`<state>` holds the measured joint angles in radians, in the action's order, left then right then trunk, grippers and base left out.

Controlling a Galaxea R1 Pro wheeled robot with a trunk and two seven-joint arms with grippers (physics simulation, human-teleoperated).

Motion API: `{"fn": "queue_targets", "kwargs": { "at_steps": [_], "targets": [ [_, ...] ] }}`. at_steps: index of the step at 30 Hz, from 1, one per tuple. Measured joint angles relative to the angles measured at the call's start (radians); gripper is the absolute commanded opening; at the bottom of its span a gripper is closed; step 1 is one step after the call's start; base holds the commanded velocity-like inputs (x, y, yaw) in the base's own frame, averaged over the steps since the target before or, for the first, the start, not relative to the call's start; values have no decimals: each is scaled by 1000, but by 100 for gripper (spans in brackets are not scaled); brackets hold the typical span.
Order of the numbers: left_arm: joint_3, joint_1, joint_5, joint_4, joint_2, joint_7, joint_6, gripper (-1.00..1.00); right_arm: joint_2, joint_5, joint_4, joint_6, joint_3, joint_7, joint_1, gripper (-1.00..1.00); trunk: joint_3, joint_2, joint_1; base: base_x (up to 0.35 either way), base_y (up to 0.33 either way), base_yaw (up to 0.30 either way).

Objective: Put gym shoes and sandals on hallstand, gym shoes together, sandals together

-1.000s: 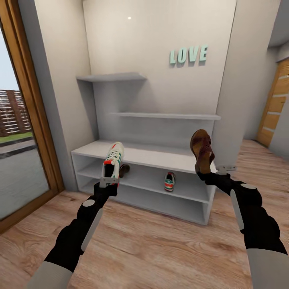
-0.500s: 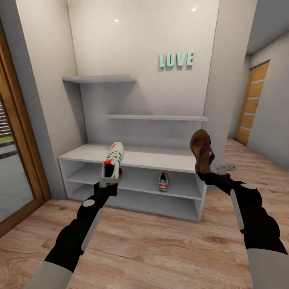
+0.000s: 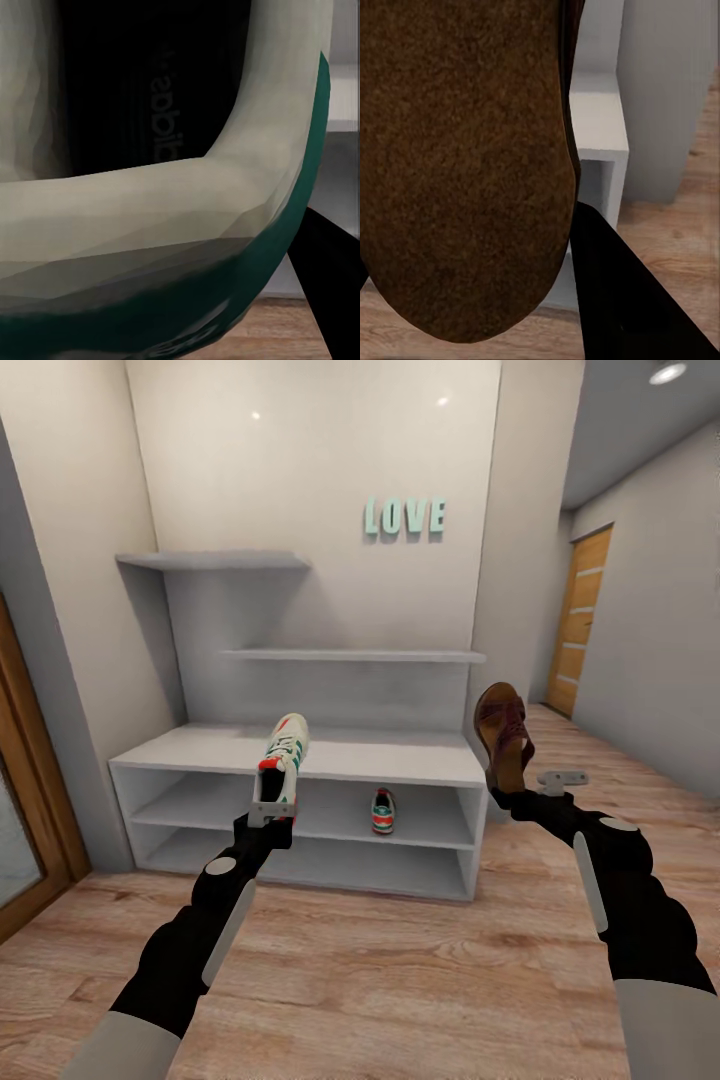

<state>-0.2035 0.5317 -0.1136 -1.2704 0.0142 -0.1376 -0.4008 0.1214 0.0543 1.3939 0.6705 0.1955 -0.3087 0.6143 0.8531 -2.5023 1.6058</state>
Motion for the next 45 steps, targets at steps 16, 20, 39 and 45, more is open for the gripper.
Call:
{"fn": "queue_targets", "kwargs": {
  "at_steps": [16,20,39,45],
  "targets": [
    [0,0,0,0,0,0,0,-100,0,4,-4,-2,0,1,0,-100,0,0,0,-4,110,-3],
    [0,0,0,0,0,0,0,-100,0,5,-5,-2,0,2,0,-100,0,0,0,0,174,0],
    [2,0,-2,38,-1,-2,-12,-100,25,20,-12,-4,592,1,0,-100,0,0,0,13,9,0],
    [1,0,-3,82,0,-2,-179,-100,299,29,-319,-5,713,0,-1,-100,0,0,0,0,0,0]
  ]
}}
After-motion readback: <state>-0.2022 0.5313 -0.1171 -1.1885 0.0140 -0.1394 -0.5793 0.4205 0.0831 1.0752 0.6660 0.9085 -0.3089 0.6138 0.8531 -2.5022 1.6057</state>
